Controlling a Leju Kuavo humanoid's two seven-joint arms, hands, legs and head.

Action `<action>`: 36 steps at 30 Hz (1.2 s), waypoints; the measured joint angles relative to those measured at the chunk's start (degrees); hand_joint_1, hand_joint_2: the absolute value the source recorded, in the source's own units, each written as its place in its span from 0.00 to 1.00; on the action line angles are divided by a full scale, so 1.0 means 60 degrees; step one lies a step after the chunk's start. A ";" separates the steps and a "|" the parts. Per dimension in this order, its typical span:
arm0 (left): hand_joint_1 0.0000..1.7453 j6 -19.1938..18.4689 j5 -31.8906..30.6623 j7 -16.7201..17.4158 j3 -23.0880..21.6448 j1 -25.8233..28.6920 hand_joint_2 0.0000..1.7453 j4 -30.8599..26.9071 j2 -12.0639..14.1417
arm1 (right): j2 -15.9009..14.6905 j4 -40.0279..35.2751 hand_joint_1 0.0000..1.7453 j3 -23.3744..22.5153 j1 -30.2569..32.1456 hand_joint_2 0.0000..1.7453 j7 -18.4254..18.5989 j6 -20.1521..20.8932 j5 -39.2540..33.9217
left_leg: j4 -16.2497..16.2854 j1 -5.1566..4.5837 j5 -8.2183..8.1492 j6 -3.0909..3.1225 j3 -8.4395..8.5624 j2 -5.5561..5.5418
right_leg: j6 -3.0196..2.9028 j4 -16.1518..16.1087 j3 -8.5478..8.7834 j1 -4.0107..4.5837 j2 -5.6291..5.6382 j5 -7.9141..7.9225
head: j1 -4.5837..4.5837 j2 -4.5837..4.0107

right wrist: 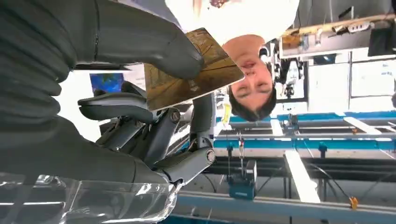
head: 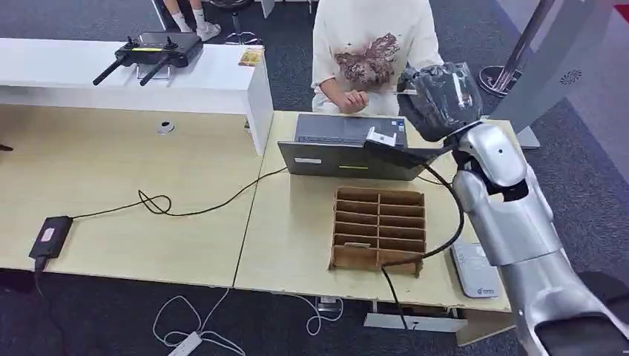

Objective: Pass the card to the sensor for recognition and then transmit it.

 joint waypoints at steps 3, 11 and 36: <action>0.00 -0.0025 0.0004 0.0000 -0.0004 -0.0005 1.00 0.0000 0.0000 | 0.0360 0.0988 1.00 0.0098 -0.0623 1.00 0.0145 0.0178 -0.0105 | 0.0000 0.0002 0.0002 -0.0002 0.0001 -0.0003 | -0.0002 0.0001 -0.0001 0.0002 -0.0002 0.0001 | -0.0004 0.0000; 0.00 -0.0062 -0.0011 0.0000 -0.0015 -0.0013 1.00 0.0000 0.0004 | 0.0954 0.3065 1.00 0.0193 -0.1691 1.00 0.0539 0.0440 -0.0247 | 0.0000 0.0000 0.0005 0.0001 0.0000 -0.0006 | -0.0001 0.0000 -0.0001 0.0000 -0.0003 0.0001 | 0.0004 0.0000; 0.00 -0.0153 0.0011 -0.0036 -0.0022 -0.0014 1.00 0.0000 0.0000 | 0.1216 0.5969 0.00 -0.0310 -0.2527 1.00 0.0758 0.0065 -0.0779 | 0.0004 0.0000 0.0005 0.0001 0.0001 -0.0002 | -0.0002 -0.0001 -0.0007 0.0000 0.0001 0.0003 | 0.0000 0.0000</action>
